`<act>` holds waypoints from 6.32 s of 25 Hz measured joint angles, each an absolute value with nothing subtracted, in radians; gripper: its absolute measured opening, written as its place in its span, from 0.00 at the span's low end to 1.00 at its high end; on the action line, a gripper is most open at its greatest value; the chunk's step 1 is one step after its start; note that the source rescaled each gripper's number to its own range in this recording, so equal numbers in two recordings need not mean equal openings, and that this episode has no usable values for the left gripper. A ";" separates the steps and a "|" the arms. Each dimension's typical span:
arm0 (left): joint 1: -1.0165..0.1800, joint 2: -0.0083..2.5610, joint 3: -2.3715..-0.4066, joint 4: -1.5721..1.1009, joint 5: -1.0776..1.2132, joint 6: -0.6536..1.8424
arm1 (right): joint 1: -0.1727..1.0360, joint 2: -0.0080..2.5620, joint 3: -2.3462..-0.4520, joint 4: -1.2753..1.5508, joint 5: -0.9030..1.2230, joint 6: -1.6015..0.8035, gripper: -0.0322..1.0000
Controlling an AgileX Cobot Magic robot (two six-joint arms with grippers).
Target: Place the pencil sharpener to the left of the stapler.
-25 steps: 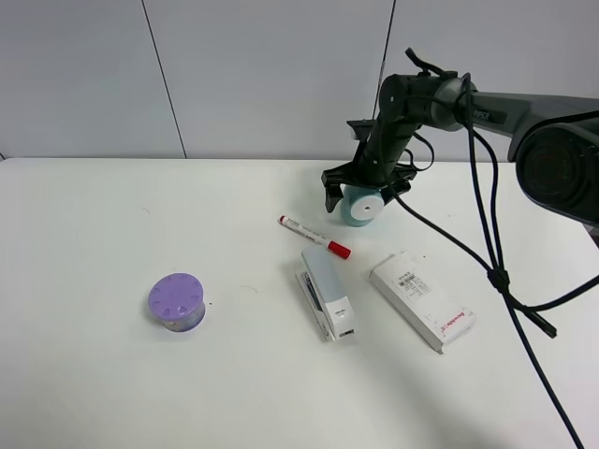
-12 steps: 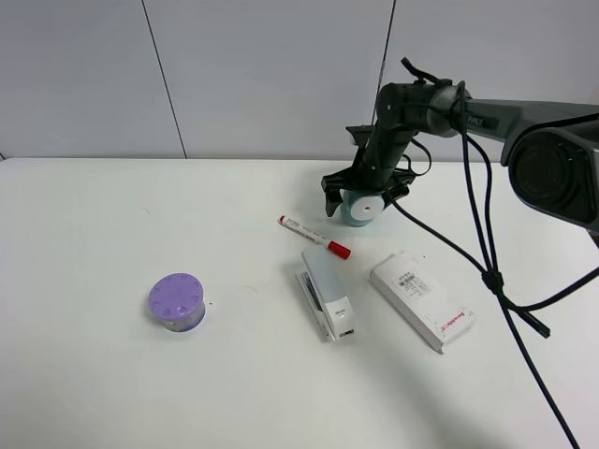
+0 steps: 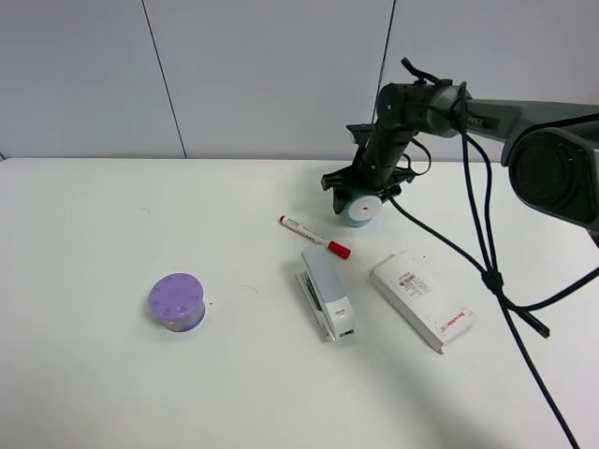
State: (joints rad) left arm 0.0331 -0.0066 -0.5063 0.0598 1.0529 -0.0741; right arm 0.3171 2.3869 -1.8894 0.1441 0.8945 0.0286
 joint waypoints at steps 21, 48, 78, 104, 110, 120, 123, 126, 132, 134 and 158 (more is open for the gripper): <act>0.033 -0.007 -0.506 0.060 1.053 -0.074 | 0.357 2.228 -1.889 0.145 0.956 0.029 0.03; 0.033 -0.007 -0.506 0.060 1.053 -0.074 | 0.856 2.120 -1.865 0.093 1.074 0.187 0.03; 0.033 -0.007 -0.506 0.060 1.053 -0.074 | 0.863 1.977 -1.274 0.125 0.690 0.217 0.03; 0.033 -0.007 -0.506 0.060 1.053 -0.074 | 0.863 2.074 -1.271 0.133 0.630 0.141 0.03; 0.033 -0.007 -0.506 0.060 1.053 -0.074 | 0.863 2.075 -1.271 0.134 0.663 0.076 0.03; 0.033 -0.007 -0.506 0.060 1.053 -0.074 | 0.865 2.075 -1.271 0.136 0.673 0.037 0.03; 0.033 -0.007 -0.506 0.060 1.053 -0.074 | 0.865 2.075 -1.271 0.136 0.673 0.036 0.03; 0.033 -0.007 -0.506 0.060 1.053 -0.074 | 0.865 2.075 -1.271 0.139 0.672 0.036 0.03; 0.033 -0.007 -0.506 0.060 1.053 -0.074 | 0.868 2.075 -1.271 0.157 0.662 0.032 0.37; 0.033 -0.007 -0.506 0.060 1.053 -0.074 | 0.868 2.075 -1.271 0.159 0.661 0.032 0.41; 0.033 -0.007 -0.506 0.060 1.053 -0.074 | 0.867 2.039 -1.730 0.127 0.809 0.033 0.52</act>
State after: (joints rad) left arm 0.0331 -0.0066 -0.5063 0.0598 1.0529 -0.0741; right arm 0.8673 2.0395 -1.7304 0.1270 0.8090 0.0330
